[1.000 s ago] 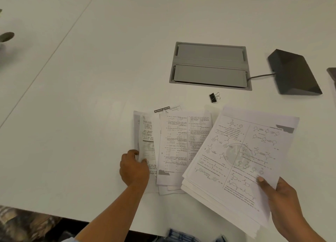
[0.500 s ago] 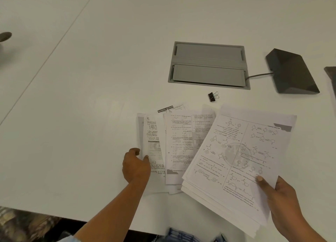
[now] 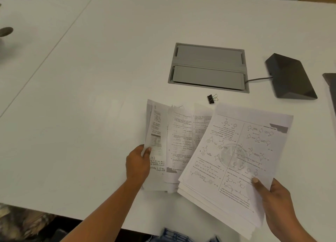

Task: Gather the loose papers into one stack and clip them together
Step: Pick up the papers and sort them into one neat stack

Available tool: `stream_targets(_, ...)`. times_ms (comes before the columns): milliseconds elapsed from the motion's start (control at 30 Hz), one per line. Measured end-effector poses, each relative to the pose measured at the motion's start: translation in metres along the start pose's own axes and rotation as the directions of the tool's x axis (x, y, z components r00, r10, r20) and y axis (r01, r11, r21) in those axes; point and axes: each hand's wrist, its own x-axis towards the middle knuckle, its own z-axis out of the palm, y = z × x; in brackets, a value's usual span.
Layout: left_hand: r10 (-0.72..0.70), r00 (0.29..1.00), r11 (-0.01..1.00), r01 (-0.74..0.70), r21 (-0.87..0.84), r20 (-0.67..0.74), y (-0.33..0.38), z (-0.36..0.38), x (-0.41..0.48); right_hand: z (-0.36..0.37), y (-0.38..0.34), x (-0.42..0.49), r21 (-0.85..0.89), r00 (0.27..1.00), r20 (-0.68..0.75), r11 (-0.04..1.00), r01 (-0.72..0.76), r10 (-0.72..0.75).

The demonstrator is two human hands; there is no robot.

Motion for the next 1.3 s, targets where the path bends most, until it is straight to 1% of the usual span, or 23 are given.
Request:
stream_targets(67,0.007,1.0,1.0,-0.006,-0.02,0.027,0.003,-0.008,-0.002,0.001,0.0,0.0,0.003,1.0,0.007,1.0,-0.004,0.004)
stream_targets(133,-0.003,0.995,0.999,0.008,-0.053,0.099,0.003,-0.016,-0.004,0.002,-0.001,-0.001,0.008,1.0,0.009,1.0,-0.006,0.006)
stream_targets(200,0.006,0.989,0.999,0.0,-0.042,0.145,0.0,-0.025,-0.005,0.004,-0.003,0.0,0.014,1.0,0.023,1.0,-0.004,0.004)
stream_targets(233,0.018,0.989,0.999,-0.013,-0.034,0.144,-0.002,-0.031,-0.006,0.006,-0.003,0.0,0.014,1.0,0.027,1.0,-0.003,0.003)
stream_targets(333,0.008,0.995,0.999,-0.005,-0.037,0.099,-0.006,-0.049,-0.008,0.011,-0.003,0.002,0.003,0.999,0.032,1.0,-0.003,0.003)
stream_targets(467,-0.007,1.0,0.999,0.006,-0.041,-0.017,-0.009,-0.08,-0.009,0.016,-0.003,0.007,-0.006,0.999,0.043,1.0,-0.005,0.005)
stream_targets(700,-0.045,0.983,0.981,0.01,-0.196,-0.178,-0.001,-0.138,-0.014,0.029,-0.003,0.012,-0.026,0.997,0.08,1.0,0.003,-0.001)
stream_targets(833,-0.02,0.977,0.978,-0.025,-0.208,-0.212,0.009,-0.168,-0.011,0.031,-0.002,0.016,-0.055,0.996,0.086,0.998,0.006,-0.001)
stream_targets(900,-0.017,0.983,0.972,-0.027,-0.234,-0.185,0.016,-0.177,-0.012,0.031,0.0,0.018,-0.068,0.996,0.085,0.998,-0.002,0.008)
stream_targets(1000,-0.006,0.995,0.958,-0.024,-0.285,-0.103,0.024,-0.169,-0.016,0.033,0.001,0.02,-0.07,0.996,0.09,0.998,-0.011,0.017)
stream_targets(1167,0.012,0.996,0.882,0.029,-0.47,0.084,0.038,-0.115,-0.028,0.041,0.003,0.02,-0.037,0.991,0.131,0.999,-0.026,0.031)
stream_targets(1300,0.017,0.976,0.86,0.096,-0.501,0.215,0.054,-0.069,-0.041,0.047,0.004,0.018,-0.018,0.985,0.166,0.999,-0.038,0.04)
